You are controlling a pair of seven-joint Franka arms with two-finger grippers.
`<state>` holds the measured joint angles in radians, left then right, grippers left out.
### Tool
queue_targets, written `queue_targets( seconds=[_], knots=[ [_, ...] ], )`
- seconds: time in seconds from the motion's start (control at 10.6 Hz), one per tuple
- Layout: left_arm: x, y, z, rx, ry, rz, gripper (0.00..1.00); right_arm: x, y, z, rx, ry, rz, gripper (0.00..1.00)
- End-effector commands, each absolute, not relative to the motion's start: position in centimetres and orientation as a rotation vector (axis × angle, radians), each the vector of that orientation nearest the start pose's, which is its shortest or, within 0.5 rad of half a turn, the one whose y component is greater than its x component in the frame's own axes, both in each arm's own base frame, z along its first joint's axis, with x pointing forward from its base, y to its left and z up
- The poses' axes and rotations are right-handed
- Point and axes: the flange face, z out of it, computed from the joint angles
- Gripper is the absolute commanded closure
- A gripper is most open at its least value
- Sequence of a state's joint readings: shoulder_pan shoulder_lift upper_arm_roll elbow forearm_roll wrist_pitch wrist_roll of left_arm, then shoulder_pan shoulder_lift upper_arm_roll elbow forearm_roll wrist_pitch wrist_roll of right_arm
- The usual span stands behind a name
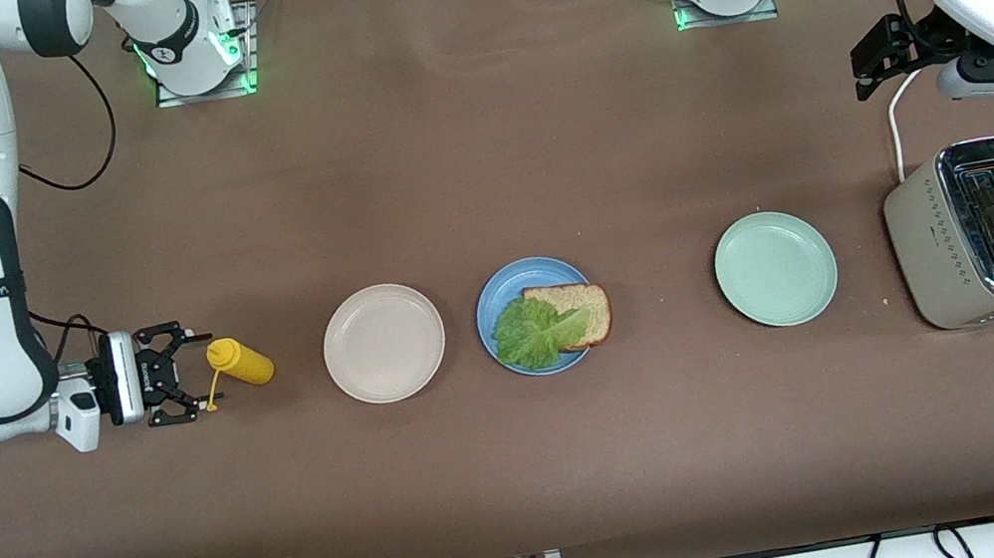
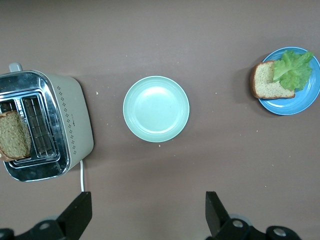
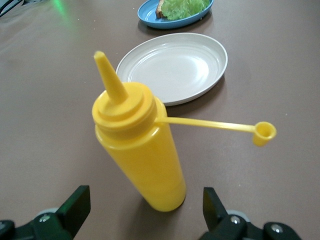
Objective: Make sandwich in blue plate with both arms
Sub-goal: 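Close the right gripper around the yellow mustard bottle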
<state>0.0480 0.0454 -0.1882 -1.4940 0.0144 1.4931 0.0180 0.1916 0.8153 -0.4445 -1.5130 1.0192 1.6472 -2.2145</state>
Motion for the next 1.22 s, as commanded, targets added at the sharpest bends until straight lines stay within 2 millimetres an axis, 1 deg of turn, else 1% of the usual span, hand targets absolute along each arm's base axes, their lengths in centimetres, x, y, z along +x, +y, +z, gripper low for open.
queue_targets(
  seconds=[0.0,0.19,0.47,0.66,0.75,0.85,0.94,1.03,1.13],
  knots=[
    [55.5,-6.6,63.7,-3.15,0.258,0.078,0.0,66.6,-3.4,17.3,-1.586,-1.75,-0.632,0.0],
    [55.5,-6.8,63.7,-3.151,0.249,0.075,0.0,66.5,-3.3,16.5,-1.543,-1.777,-0.669,0.0],
    [55.5,-6.8,63.7,-3.15,0.248,0.073,0.0,66.2,-2.9,14.3,-1.522,-1.767,-0.705,0.0],
    [55.4,-6.7,63.7,-3.148,0.265,0.075,0.0,66.2,-1.9,13.8,-1.515,-1.763,-0.707,0.0],
    [55.8,-6.3,63.6,-3.152,0.254,0.063,0.0,66.2,-1.8,13.7,-1.519,-1.761,-0.709,0.0],
    [55.9,-6.1,63.6,-3.152,0.249,0.061,0.0,66.3,-1.3,13.7,-1.522,-1.746,-0.723,0.04],
    [55.7,-6.0,63.7,-3.151,0.246,0.056,0.0,66.4,-0.8,13.7,-1.522,-1.744,-0.717,0.28],
    [55.7,-5.0,63.8,-3.152,0.217,0.053,0.0,66.4,-0.4,13.8,-1.525,-1.744,-0.717,0.59],
    [55.8,-3.2,63.8,-3.168,0.203,0.055,0.0,66.5,-0.3,13.8,-1.568,-1.704,-0.696,0.87]
  ],
)
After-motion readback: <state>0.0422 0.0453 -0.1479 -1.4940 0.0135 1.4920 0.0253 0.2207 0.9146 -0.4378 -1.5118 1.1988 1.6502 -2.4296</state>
